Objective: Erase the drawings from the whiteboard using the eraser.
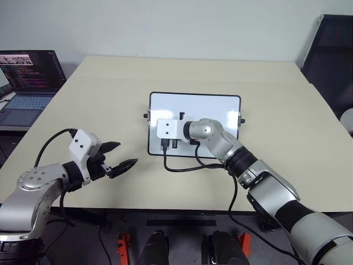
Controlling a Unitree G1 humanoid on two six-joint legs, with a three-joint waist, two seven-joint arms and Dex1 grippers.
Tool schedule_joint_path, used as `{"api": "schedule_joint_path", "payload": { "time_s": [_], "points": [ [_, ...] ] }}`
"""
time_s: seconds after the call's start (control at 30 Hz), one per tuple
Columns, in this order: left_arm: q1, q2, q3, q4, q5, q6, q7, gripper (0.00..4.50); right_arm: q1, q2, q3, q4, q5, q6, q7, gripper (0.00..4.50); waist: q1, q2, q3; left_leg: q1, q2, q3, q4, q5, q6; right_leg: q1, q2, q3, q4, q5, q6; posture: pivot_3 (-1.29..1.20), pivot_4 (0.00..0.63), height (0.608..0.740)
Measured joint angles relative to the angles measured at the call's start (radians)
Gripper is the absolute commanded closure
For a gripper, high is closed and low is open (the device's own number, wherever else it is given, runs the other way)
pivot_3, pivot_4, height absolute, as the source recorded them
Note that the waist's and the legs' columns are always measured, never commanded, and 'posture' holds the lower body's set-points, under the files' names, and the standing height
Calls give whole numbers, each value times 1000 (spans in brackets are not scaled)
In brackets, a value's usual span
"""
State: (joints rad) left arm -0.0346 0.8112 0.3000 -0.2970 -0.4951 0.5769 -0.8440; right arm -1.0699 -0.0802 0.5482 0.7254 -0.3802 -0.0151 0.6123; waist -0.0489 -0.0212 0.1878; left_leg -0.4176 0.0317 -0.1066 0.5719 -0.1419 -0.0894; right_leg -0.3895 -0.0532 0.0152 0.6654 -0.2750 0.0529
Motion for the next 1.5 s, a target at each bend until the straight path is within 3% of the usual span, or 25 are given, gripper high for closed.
{"api": "schedule_joint_path", "payload": {
  "time_s": [0.17, 0.5, 0.77, 1.2, 1.5],
  "points": [
    [-2, 0, -2, -1, 0, 0, -1, 0, -54, 3, -25, 76, -17, -20, -160, 3541, 6, 1, 1, 0, 0, 0, 0, -2, -3, 0, -1, 0, -1, 1, -1, 0, 150, 740],
    [-5, 0, -5, -1, -1, 0, -4, 0, 35, -63, 2, -86, -24, 1, 117, 3541, 11, -1, -2, 1, 0, 0, 0, 0, 0, 1, 0, 0, -1, 0, -1, 0, 150, 740],
    [-11, 0, -8, -3, -1, 0, -3, 0, -39, -31, -28, 42, -30, 3, -96, 3541, 15, 2, 0, -1, -1, -1, 0, -4, -6, -1, -1, 0, -3, 1, -2, 0, 150, 740],
    [-11, -1, -9, -4, -2, 0, -2, 0, 32, -101, -17, -113, -29, 31, 106, 3541, 18, -2, -4, -1, -1, 0, 0, 0, -1, 0, -2, 0, -3, 1, -2, 0, 150, 740],
    [-17, -1, -12, -4, -2, 1, -15, 0, -44, -63, -53, 20, -31, 5, -138, 3541, 17, 3, 0, -6, -1, -1, -1, -4, -6, -4, -2, 0, -6, 1, -2, 0, 150, 740]
  ]
}}
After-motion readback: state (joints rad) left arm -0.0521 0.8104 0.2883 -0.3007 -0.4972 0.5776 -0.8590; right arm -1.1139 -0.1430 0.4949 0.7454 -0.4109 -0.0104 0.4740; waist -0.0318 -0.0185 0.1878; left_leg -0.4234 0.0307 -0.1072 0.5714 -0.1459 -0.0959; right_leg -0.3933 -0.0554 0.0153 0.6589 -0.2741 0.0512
